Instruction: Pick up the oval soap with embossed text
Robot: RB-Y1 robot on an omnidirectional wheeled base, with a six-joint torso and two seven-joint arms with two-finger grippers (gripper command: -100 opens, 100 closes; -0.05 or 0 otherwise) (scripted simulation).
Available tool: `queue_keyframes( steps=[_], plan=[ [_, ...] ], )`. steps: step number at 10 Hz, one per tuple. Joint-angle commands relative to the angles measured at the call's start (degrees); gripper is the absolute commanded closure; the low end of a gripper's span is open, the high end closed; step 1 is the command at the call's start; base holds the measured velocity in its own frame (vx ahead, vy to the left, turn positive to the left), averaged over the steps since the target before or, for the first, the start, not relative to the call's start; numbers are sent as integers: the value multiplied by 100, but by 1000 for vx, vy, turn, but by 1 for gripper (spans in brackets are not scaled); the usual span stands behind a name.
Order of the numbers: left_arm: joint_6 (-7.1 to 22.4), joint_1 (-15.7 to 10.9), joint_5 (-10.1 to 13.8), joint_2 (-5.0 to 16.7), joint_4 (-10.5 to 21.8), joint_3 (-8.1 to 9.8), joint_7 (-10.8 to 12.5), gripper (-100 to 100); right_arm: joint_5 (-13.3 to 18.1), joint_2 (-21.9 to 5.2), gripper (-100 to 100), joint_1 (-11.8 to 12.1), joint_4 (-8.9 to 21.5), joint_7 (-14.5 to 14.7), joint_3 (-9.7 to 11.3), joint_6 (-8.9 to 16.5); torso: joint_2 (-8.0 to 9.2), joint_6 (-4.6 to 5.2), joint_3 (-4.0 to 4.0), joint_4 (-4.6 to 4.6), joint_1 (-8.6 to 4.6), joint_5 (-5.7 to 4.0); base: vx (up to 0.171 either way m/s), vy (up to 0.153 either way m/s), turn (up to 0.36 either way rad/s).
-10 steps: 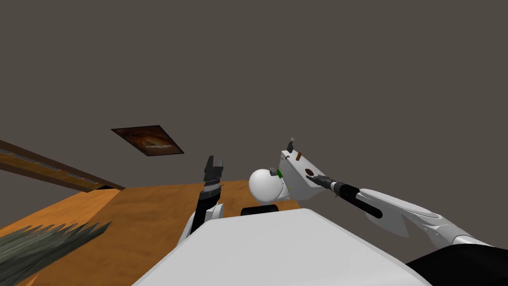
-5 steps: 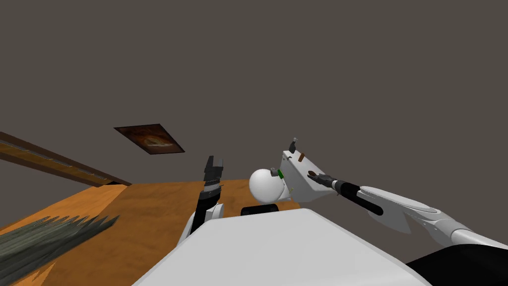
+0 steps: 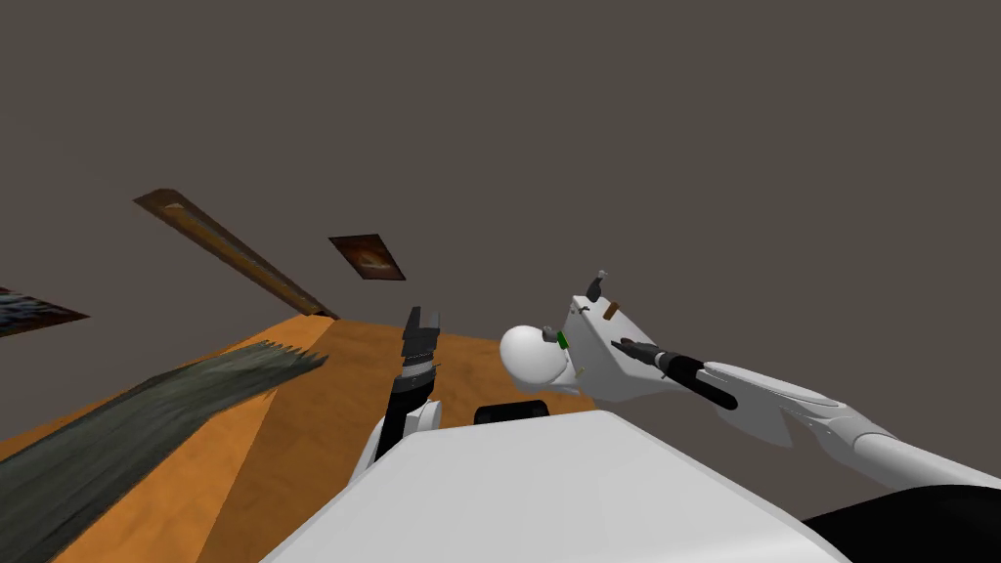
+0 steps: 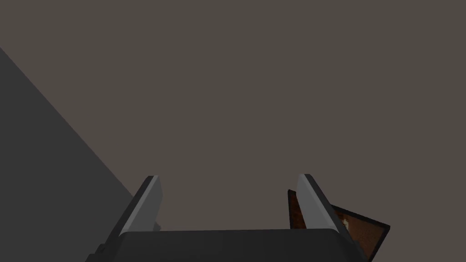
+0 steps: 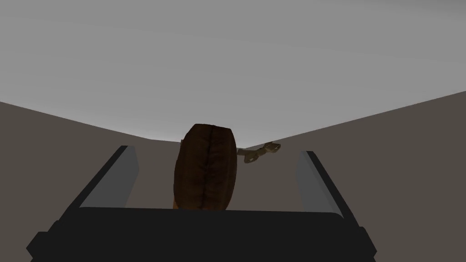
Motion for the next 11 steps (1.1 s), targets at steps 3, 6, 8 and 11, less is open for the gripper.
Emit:
queue_keyframes(
  steps=[3, 6, 8, 11],
  plan=[
    [0, 1, 0, 0, 0, 0, 0, 0, -310, -8, -100, -471, 459, -188, 354, 415, -13, 0, -7, -2, 0, 0, -181, -21, 340],
    [0, 3, 0, 1, 0, 1, 0, 0, -320, 35, 100, -529, 545, -194, 384, 447, -45, 9, -24, -8, -1, 0, -83, -2, 135],
    [0, 4, 0, 1, 0, 1, 0, 0, -320, 35, 100, -527, 547, -193, 382, 451, -75, 3, -43, -17, 1, -1, -3, -2, -2],
    [-1, 4, 0, 1, 0, 1, 0, 0, -320, 37, 0, -527, 544, -194, 384, 447, -82, 5, -47, -19, -2, 0, 0, 0, 0]
  ],
)
